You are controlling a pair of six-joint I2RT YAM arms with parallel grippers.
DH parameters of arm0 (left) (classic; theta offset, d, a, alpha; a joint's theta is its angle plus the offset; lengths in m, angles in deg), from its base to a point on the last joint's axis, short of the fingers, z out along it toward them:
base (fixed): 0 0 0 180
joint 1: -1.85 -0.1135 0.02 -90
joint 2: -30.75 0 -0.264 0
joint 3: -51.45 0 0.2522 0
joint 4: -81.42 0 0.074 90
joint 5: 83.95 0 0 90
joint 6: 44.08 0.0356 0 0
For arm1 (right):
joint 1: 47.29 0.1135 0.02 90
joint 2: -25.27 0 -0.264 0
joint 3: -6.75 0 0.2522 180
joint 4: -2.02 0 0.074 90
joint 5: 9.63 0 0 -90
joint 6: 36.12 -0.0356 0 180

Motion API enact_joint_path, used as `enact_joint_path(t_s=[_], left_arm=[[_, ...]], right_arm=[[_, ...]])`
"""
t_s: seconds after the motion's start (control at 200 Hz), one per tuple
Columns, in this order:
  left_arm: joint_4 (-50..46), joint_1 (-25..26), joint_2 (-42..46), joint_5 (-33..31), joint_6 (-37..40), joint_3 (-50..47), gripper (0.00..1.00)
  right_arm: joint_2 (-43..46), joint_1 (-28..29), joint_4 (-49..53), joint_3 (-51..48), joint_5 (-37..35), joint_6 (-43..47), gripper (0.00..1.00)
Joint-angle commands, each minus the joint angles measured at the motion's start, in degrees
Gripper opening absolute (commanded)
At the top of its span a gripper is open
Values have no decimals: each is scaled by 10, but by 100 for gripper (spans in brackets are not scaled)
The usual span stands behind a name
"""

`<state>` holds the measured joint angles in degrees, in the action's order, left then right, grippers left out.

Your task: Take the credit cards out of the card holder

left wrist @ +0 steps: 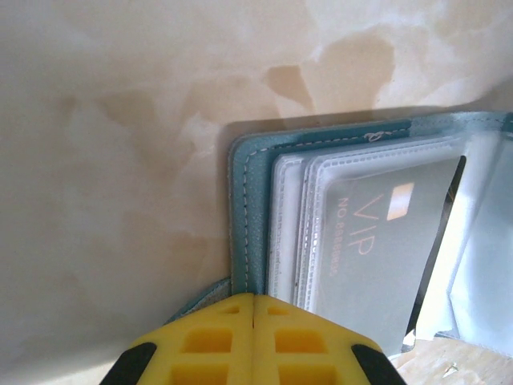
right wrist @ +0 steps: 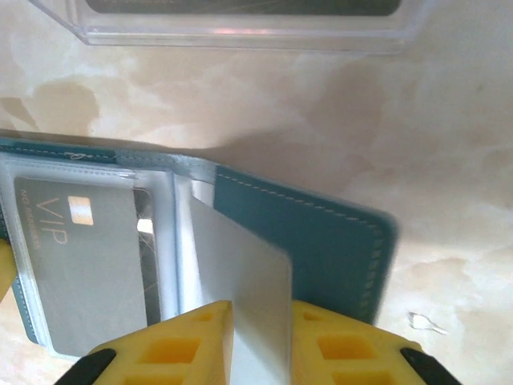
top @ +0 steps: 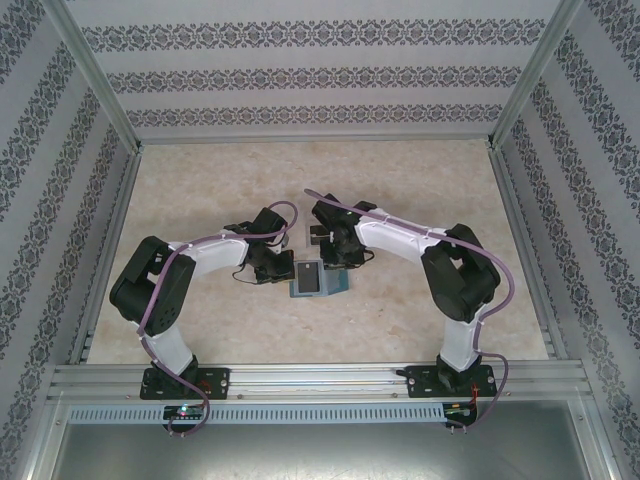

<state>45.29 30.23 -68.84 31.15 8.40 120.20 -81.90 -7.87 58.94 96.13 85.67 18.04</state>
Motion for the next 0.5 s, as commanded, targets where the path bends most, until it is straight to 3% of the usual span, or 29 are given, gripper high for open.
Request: enact_joint_path(t_s=[0.0,0.295,0.495], left_arm=[[-4,-1,-2,-5,3,5,2],[-9,-1,11,-1,-1,11,2],[-16,-2,17,7,-1,21,2]], right_arm=[[22,-10,18,-13,-16,7,25],[25,-15,37,-12,-44,23,39],[39,-15,47,-1,-44,30,41]])
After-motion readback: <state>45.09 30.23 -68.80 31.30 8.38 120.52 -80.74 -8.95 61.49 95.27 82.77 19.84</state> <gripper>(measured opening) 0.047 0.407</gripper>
